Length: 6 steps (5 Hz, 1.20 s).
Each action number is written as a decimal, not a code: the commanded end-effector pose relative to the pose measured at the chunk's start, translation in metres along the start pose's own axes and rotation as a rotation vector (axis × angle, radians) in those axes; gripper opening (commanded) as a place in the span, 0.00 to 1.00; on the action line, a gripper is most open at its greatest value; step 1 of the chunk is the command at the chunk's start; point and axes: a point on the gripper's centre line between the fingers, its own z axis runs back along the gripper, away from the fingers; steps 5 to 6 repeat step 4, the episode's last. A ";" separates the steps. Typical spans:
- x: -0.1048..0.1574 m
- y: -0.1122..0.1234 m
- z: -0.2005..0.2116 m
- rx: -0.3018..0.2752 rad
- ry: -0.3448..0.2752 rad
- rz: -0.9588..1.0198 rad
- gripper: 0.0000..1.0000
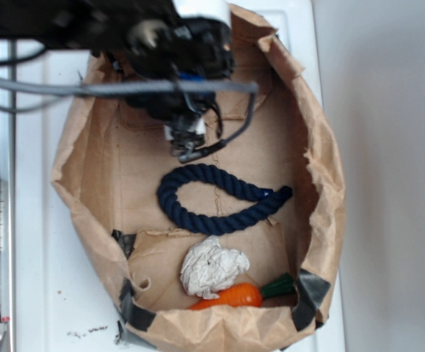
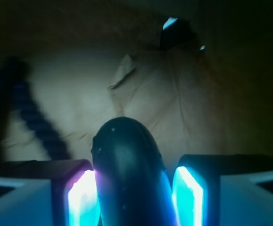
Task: Grab the plastic pickle.
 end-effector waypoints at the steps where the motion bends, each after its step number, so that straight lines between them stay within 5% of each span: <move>1: 0.011 -0.049 0.083 -0.017 -0.038 -0.122 0.00; 3: 0.020 -0.084 0.083 -0.033 -0.043 -0.189 0.00; 4: 0.021 -0.078 0.084 0.010 -0.067 -0.191 0.99; 6: 0.021 -0.078 0.084 0.010 -0.067 -0.191 0.99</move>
